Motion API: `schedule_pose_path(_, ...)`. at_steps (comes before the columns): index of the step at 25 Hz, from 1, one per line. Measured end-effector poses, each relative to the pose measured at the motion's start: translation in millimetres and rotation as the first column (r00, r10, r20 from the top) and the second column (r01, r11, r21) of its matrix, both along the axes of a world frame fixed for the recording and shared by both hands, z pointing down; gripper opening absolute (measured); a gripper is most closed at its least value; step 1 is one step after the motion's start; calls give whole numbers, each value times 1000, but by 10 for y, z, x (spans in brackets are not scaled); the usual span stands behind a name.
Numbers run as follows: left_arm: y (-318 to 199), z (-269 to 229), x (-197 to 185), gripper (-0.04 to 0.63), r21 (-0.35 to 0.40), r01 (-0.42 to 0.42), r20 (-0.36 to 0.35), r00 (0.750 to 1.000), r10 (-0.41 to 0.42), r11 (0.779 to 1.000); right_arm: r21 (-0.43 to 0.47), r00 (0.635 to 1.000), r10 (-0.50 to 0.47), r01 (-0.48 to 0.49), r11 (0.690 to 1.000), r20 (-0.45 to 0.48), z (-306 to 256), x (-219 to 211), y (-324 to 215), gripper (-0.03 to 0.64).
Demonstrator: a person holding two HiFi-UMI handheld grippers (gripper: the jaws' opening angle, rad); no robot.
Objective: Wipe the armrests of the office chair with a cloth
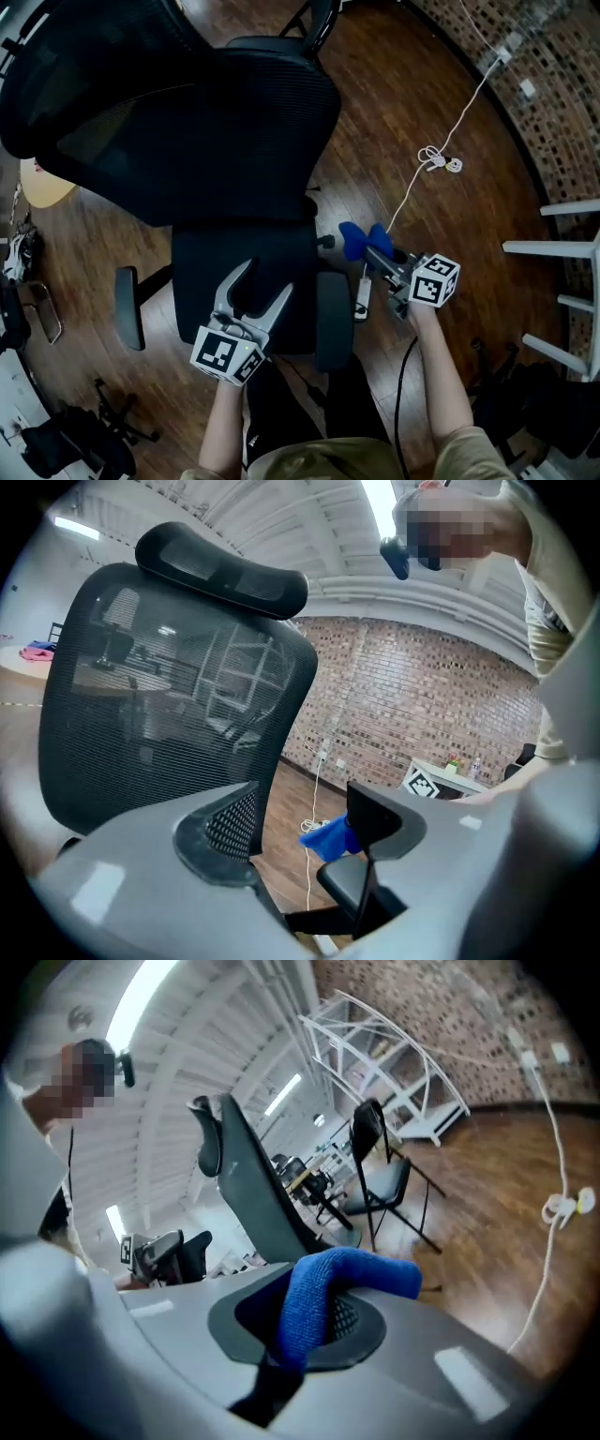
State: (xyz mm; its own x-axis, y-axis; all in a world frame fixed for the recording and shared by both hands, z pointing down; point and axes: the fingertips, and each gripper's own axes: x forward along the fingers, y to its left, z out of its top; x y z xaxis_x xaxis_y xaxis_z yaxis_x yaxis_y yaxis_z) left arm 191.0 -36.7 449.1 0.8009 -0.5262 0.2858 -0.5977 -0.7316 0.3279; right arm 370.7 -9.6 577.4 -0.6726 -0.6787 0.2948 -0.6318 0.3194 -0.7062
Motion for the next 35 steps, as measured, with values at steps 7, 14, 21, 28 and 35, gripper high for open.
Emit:
schedule_pose_path(7,-81,361,-126,284,-47,-3,22,1000,4,999,-125,859,-450,488,864,245,856,-960,157,18)
schedule_pose_path(14,-112,544,-220,281,-83,24,29,999,-22,996,57,640,-588,651,757,494,647,-1358,412,18)
schedule_pose_path(21,-133,684,-199,281,-97,15,36,999,-11,995,106,535,-518,620,778,667,527,-1218,465,15)
schedule_pose_path(28,-107,851,-149,281,-111,4,54,999,2,994,-78,753,-481,569,818,449,1405,-1187,299,17)
schedule_pose_path(35,-83,966,-131,281,-117,14,53,999,-8,993,-129,824,-394,479,868,408,1969,-1110,175,18)
